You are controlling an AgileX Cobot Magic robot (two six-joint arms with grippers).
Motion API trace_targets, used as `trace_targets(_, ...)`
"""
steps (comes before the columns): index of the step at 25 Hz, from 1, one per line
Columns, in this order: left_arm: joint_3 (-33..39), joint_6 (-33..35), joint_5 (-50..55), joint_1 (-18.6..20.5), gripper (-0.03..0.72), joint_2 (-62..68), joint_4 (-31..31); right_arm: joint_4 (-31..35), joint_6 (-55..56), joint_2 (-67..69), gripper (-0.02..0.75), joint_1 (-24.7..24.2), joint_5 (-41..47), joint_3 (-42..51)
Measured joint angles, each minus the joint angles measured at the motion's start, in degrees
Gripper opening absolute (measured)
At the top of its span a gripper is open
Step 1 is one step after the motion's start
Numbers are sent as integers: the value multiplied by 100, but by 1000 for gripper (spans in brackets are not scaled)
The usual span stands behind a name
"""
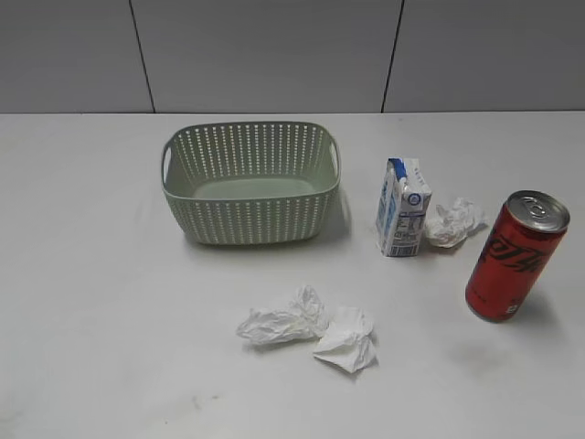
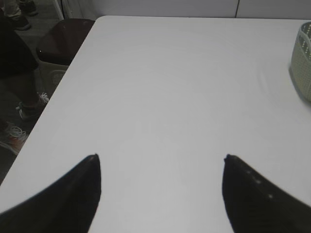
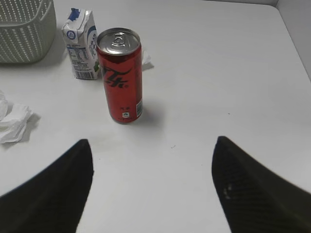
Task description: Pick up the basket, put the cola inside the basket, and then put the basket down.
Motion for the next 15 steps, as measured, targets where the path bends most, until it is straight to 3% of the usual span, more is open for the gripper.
trace_targets(15, 0, 0, 0, 0, 583, 0, 0, 0, 0, 0, 591, 0, 0, 0)
